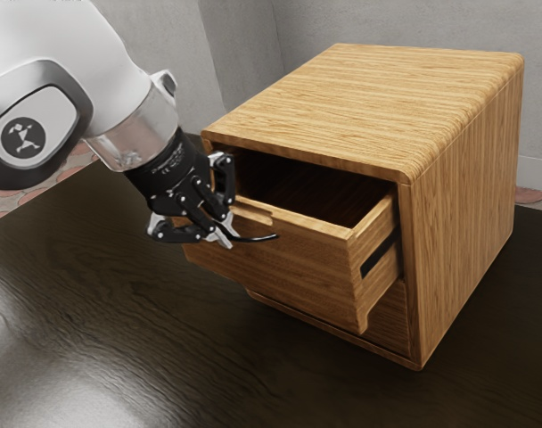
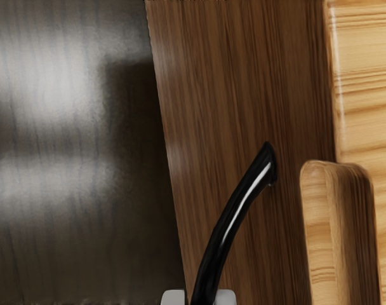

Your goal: Pull the drawer handle with one arm to open the drawer

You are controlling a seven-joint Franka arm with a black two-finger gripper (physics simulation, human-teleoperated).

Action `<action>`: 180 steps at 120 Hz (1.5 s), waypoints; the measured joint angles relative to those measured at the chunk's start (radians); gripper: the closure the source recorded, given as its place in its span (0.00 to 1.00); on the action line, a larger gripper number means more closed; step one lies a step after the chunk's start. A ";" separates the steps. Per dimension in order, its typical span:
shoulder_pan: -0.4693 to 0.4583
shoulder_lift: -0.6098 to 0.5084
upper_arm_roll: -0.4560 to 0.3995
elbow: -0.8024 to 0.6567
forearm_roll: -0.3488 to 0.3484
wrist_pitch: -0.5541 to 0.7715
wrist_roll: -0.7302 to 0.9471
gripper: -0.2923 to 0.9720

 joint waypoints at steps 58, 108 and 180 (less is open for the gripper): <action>0.003 -0.086 -0.016 -0.083 -0.001 -0.001 -0.006 0.85; 0.007 -0.167 -0.022 -0.152 -0.001 -0.005 -0.008 0.85; 0.028 -0.305 -0.056 -0.257 -0.001 -0.026 -0.009 0.85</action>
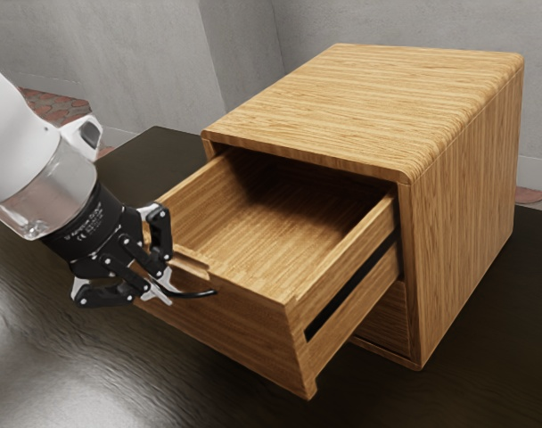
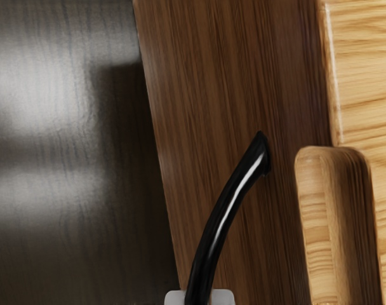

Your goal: Pull the drawer handle with one arm to open the drawer

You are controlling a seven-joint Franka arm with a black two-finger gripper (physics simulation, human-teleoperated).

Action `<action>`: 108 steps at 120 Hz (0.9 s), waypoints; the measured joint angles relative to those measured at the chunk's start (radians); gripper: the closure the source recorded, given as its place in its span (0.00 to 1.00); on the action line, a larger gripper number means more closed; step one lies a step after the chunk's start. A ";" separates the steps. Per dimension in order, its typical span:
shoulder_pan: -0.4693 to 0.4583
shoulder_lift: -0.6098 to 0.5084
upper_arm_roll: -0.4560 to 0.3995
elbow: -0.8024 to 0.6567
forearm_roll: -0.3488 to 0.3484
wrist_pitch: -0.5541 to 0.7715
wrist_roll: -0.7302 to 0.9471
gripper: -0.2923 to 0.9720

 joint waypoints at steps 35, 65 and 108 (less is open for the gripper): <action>0.018 -0.065 -0.009 -0.048 0.000 -0.007 0.000 0.85; 0.020 -0.100 -0.007 -0.067 0.001 -0.019 0.000 0.85; 0.024 -0.113 -0.004 -0.068 0.000 -0.022 0.001 0.77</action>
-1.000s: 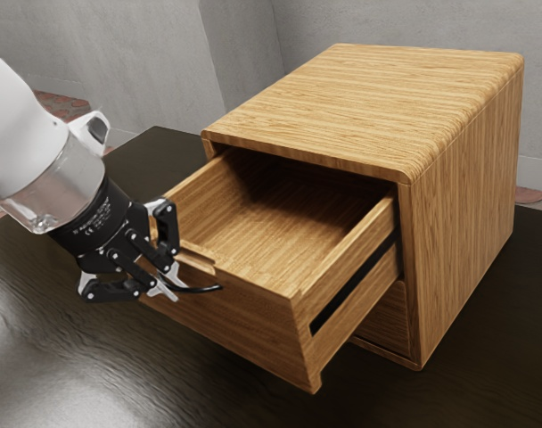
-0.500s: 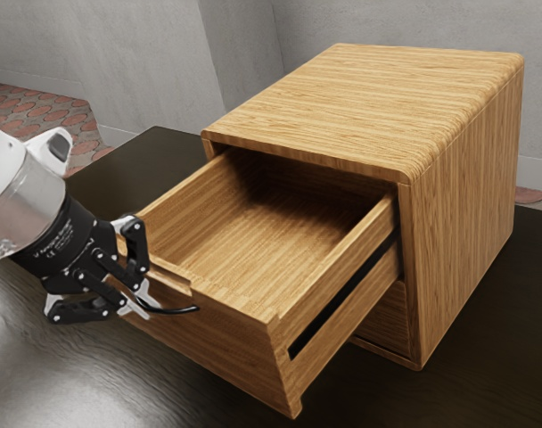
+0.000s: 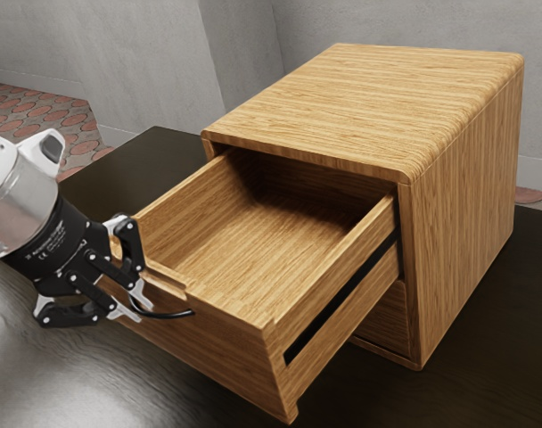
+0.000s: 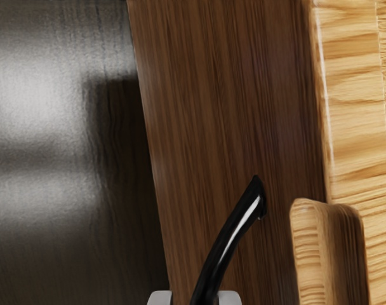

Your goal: Pull the drawer handle with one arm to open the drawer

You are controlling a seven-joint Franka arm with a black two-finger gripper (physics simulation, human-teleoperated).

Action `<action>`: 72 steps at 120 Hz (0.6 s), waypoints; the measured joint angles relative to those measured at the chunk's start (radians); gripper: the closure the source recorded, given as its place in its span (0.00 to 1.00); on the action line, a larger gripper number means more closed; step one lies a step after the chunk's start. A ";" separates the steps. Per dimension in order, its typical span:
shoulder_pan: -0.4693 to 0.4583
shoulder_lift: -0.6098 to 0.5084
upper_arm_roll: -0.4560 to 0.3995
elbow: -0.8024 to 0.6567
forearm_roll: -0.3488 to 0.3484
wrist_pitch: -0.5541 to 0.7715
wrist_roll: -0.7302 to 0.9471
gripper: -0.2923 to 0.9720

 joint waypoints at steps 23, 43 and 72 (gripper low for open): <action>0.000 -0.008 0.004 0.039 0.002 -0.019 0.001 0.71; 0.000 0.110 -0.002 0.214 0.011 -0.094 0.002 0.49; 0.005 0.493 -0.001 0.598 0.063 -0.225 0.002 0.31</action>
